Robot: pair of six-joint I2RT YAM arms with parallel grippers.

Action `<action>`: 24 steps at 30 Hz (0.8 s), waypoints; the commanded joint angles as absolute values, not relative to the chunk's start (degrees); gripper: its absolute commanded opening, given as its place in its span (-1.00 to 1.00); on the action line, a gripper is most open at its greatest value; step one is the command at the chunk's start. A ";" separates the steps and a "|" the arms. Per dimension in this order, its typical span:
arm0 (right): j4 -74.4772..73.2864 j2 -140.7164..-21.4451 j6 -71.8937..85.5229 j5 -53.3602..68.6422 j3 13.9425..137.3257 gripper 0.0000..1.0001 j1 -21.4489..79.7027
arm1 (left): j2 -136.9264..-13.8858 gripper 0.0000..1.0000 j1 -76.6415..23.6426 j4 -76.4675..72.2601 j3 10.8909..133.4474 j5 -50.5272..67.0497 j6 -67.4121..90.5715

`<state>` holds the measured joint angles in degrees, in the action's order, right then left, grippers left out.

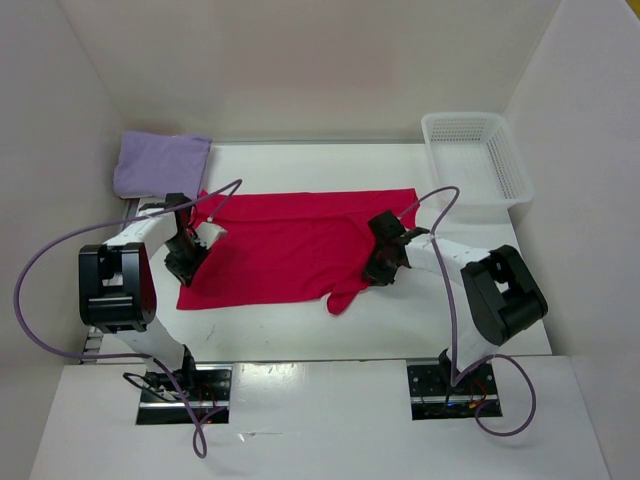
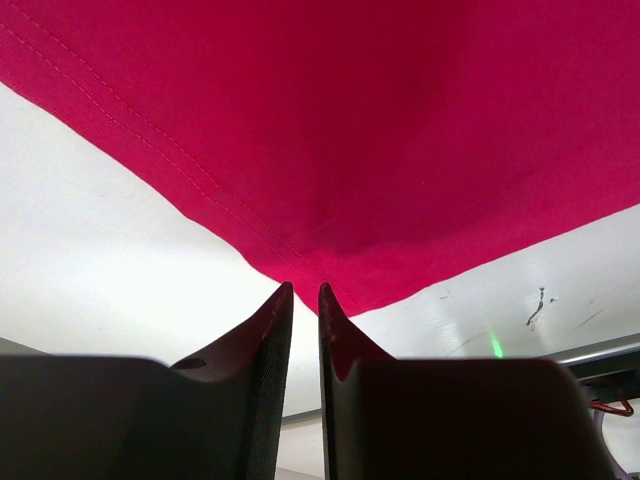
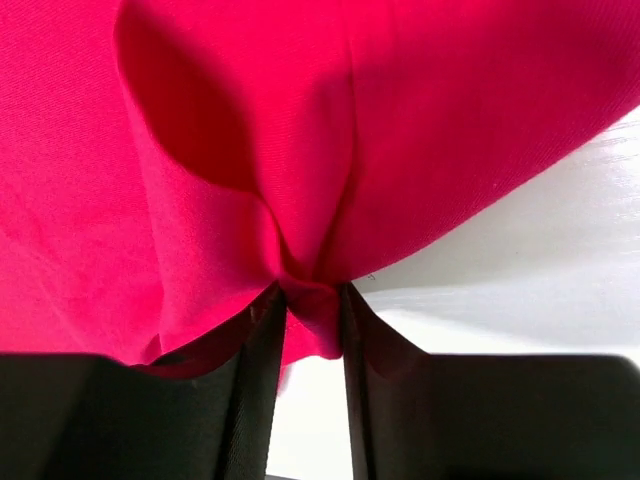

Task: Fold and stack the t-shirts
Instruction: Fold the flattened tshirt in 1/3 of the way

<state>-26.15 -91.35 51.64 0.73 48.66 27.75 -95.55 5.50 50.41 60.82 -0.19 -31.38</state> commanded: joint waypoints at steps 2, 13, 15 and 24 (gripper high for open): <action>-29.16 -88.78 53.43 -1.93 47.90 -0.37 27.60 | -93.78 -0.54 5.89 51.33 60.29 -0.79 -31.90; -45.95 -75.16 60.02 -5.71 46.76 -0.82 31.63 | -91.50 -0.68 5.89 51.85 59.60 -0.79 -32.43; -49.63 -71.22 61.96 -5.19 46.05 -0.88 33.30 | -90.80 -0.68 5.89 51.86 59.06 -1.84 -32.43; -65.20 -60.57 73.73 -8.70 49.82 -1.00 43.15 | -85.70 -0.73 6.42 53.53 55.46 -3.60 -33.57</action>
